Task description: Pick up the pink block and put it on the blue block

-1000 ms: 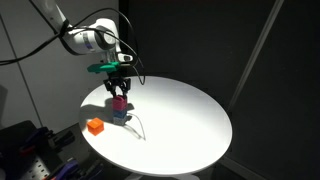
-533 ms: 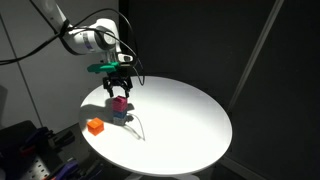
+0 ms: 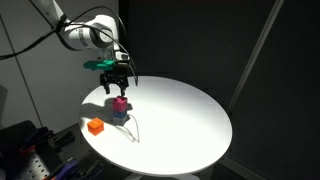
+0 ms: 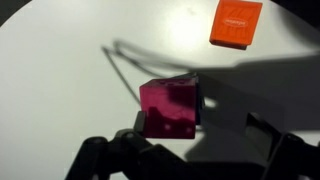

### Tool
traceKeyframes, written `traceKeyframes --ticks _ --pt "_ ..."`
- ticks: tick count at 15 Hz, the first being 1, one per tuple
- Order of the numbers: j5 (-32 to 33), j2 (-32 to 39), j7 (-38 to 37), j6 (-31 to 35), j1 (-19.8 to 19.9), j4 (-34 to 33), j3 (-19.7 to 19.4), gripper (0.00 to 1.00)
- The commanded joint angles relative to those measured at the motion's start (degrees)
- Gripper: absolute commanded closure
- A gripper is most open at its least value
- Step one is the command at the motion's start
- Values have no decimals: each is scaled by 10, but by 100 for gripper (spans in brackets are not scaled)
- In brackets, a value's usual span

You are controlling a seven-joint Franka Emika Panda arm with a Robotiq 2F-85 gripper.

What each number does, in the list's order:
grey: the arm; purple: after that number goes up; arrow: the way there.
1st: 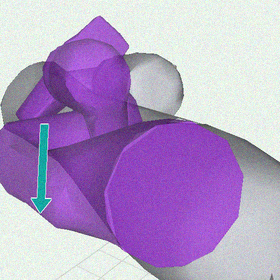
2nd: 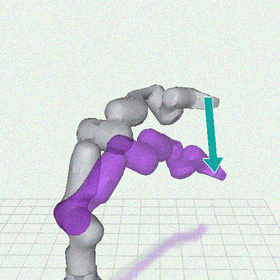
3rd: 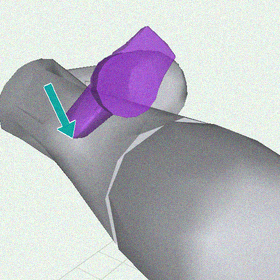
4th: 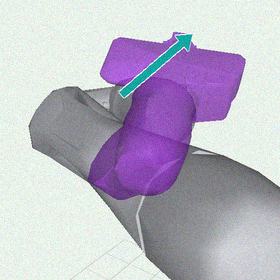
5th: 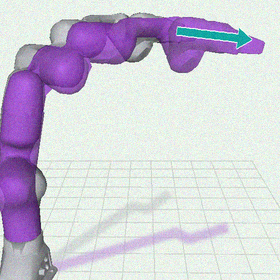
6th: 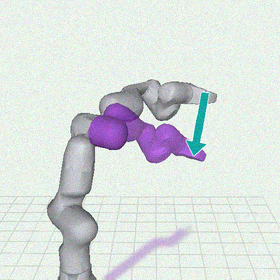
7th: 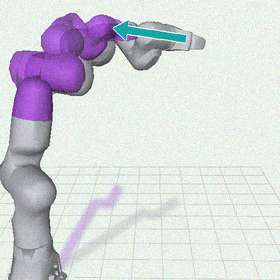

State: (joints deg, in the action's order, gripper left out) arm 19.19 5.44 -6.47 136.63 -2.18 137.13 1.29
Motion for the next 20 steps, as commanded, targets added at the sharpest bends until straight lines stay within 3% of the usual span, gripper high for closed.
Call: traceKeyframes --ticks 1,10,20 --pt "-30 -47 15 -23 -2 22 2 0" --pt "-102 -132 12 -154 -2 27 8 0" --pt "-159 -247 58 -143 -16 84 10 0"
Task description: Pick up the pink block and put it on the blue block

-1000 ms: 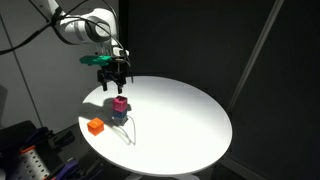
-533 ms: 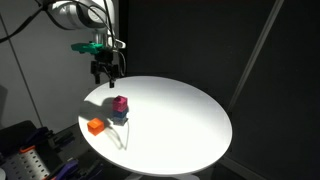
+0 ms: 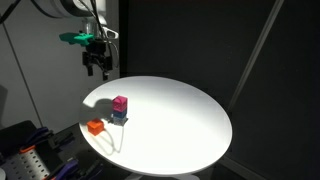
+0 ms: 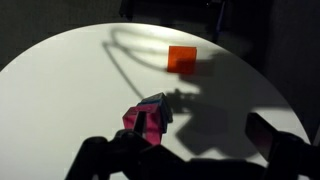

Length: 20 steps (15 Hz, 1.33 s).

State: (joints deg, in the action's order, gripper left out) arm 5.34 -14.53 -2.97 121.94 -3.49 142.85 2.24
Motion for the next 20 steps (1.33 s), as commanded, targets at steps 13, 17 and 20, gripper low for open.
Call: traceKeyframes --ticks 13,17,20 --pt "-82 -134 14 -7 -11 49 1 0" --pt "-80 -152 4 -12 -9 48 7 0" --pt "-77 -162 -8 -22 -7 44 12 0"
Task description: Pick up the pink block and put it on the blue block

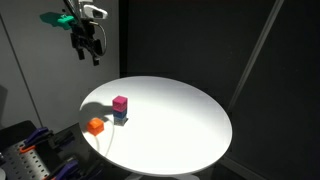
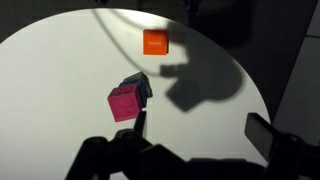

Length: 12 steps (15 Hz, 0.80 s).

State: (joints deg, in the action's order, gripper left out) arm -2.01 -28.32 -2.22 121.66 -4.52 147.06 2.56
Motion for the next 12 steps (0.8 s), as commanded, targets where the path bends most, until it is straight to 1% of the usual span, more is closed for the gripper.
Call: traceKeyframes --ticks 1,6,12 --pt "-3 -28 -21 -24 4 2 11 0" --pt "-4 -46 -44 -49 6 -1 18 0" --pt "-5 -61 -66 -79 10 -6 18 0"
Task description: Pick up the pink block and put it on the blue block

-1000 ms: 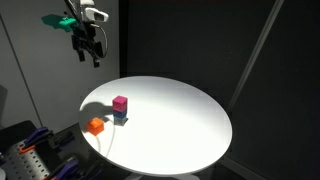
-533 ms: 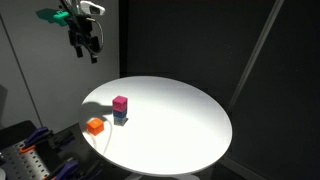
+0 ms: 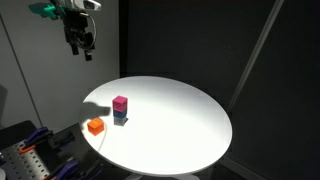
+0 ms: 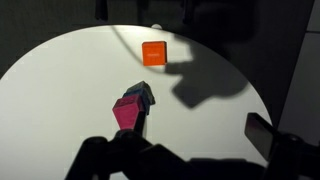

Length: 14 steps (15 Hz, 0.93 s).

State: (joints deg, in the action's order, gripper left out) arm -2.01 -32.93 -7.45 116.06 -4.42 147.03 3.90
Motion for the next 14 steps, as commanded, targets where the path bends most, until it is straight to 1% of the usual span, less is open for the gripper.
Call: traceKeyframes --ticks 1,3,14 --pt "-5 -15 -15 -23 9 -5 6 0" --pt "-3 -6 -2 -8 7 -1 4 0" --pt "-3 -8 -3 -8 7 -1 4 0"
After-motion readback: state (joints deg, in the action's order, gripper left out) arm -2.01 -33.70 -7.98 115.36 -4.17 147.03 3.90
